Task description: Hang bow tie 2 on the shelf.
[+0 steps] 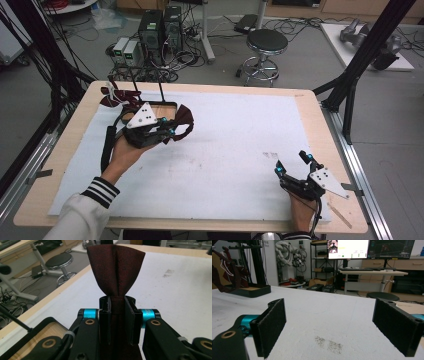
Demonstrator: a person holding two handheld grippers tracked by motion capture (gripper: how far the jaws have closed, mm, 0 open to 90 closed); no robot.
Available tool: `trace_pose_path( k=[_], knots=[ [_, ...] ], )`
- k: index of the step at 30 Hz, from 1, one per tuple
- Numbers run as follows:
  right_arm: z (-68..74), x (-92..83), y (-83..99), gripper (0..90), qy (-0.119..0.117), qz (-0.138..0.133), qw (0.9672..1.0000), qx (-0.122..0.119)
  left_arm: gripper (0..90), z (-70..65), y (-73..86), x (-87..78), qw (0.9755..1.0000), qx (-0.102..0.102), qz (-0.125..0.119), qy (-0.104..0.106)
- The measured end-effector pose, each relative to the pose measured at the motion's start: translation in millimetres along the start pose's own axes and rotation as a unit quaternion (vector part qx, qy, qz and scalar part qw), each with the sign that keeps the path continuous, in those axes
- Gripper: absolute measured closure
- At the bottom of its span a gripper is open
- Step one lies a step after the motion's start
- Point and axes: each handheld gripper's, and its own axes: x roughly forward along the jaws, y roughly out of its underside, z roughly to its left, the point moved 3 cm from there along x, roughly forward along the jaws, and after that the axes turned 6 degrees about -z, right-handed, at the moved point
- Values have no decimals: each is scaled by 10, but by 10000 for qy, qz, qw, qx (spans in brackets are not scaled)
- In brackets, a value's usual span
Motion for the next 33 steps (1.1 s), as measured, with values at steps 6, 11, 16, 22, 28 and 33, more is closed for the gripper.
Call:
trace_pose_path(
  k=[6, 11, 16, 22, 28, 33],
  knots=[
    [-1, 0, 0, 110, 0, 3, 10000, 2, 763, 147, -41, -82, 9994, -182, -201, -234],
    [-2, 1, 0, 110, 2, 0, 10000, -2, 763, 269, -82, -147, 9979, -301, -322, -467],
    [-3, 1, 0, 109, 1, 2, 10000, 0, 763, 342, -97, -178, 9966, -352, -374, -645],
    [-2, 2, 0, 109, 0, -1, 10000, -12, 762, 451, -121, -200, 9943, -412, -455, -867],
    [-4, 1, 0, 109, -1, -2, 10000, -5, 762, 573, -155, -197, 9912, -517, -539, -1094],
    [-4, 1, 0, 109, -2, -1, 10000, -4, 762, 651, -163, -187, 9882, -605, -620, -1262]
  ],
)
